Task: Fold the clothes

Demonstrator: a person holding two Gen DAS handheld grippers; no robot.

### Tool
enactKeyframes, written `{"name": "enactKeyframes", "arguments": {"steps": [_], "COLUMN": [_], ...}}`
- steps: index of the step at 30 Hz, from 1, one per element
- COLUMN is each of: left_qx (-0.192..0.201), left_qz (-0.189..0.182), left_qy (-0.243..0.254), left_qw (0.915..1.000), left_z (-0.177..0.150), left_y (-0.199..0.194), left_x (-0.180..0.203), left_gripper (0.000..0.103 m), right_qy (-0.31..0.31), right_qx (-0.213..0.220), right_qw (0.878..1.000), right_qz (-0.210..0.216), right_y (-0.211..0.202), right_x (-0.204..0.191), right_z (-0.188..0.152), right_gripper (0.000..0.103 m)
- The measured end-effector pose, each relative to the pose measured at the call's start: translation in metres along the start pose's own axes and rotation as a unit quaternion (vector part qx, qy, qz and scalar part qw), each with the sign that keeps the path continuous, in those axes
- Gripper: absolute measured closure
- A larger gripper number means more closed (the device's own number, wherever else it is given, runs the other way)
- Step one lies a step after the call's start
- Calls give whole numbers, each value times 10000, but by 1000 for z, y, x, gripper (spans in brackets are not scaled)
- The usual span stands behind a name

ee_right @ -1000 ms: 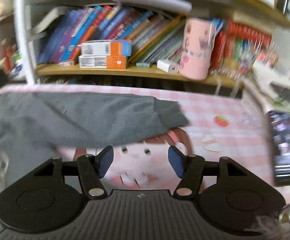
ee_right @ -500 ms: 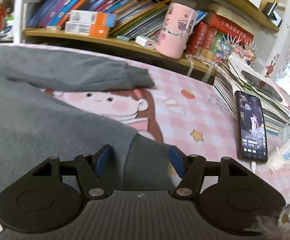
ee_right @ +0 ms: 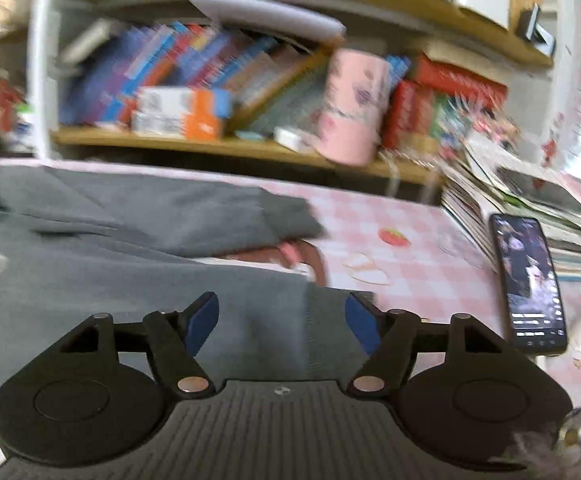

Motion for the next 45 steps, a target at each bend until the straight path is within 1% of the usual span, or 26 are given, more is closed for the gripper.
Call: {"name": "enactKeyframes", "arguments": {"steps": [2,6,10,12,15,17,19,21,22,24,26,27,31,35,37,39,42,45], "left_qx": [125,367,472,479,324,217,111,-4,-56,-127,-134,-140,-193,-153,-140,-136,-138,-155], "left_qz": [121,486,1146,1454,1908,2060,2117,2084,2058,1972,1980,1984,2053,2204,2190,2175,2252,2407], "left_qy": [124,103,142,144,147,142,116,38,-27,-279,-415,-453,-354,-409,-443,-467,-439,-231], "left_qw": [9998,9981,9922,9881,9810,9782,9772,9780,9786,9799,9792,9790,9779,9744,9746,9748,9732,9702], "left_z": [0,4,8,9,8,7,6,4,2,-1,0,1,5,7,6,6,8,8], "left_y": [-12,-37,-60,-68,-74,-73,-70,-63,-60,-52,-50,-48,-46,-48,-49,-49,-49,-49], "left_x": [2,-7,-26,-39,-58,-67,-74,-80,-84,-93,-100,-104,-115,-123,-126,-127,-130,-123], "left_gripper": [0,0,0,0,1,3,8,19,21,20,22,21,20,19,19,18,17,17], "right_qy": [-70,-166,-148,-82,5,39,1,-29,-9,30,49,60,89,31,44,71,152,196], "right_qx": [8,-108,-212,-290,-414,-432,-471,-480,-488,-505,-519,-529,-589,-604,-544,-494,-451,-465], "right_qw": [9999,9991,9985,9982,9975,9973,9971,9970,9970,9968,9966,9964,9944,9923,9930,9945,9960,9967], "right_qz": [128,368,489,527,565,588,599,600,604,613,637,661,877,1078,1048,923,759,635], "right_y": [-9,-21,-23,-21,-18,-18,-18,-19,-19,-19,-21,-22,-25,-31,-32,-33,-33,-30], "right_x": [-6,-17,-20,-20,-18,-18,-17,-18,-18,-18,-19,-20,-27,-35,-34,-31,-24,-18], "right_z": [-4,-13,-20,-26,-33,-33,-34,-35,-36,-36,-37,-37,-37,-35,-32,-30,-29,-31], "right_gripper": [34,32,32,32,32,32,31,31,31,31,31,31,31,31,31,32,32,32]}}
Point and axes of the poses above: each gripper's, at about its wrist camera, not at the fingertips, and y roughly the way its jaws point, x to its right, z to its top, the point moved 5 cm from there along y, roughly the way its jaws point, and after that the axes turned 10 degrees about -z, right-handed, at the moved point
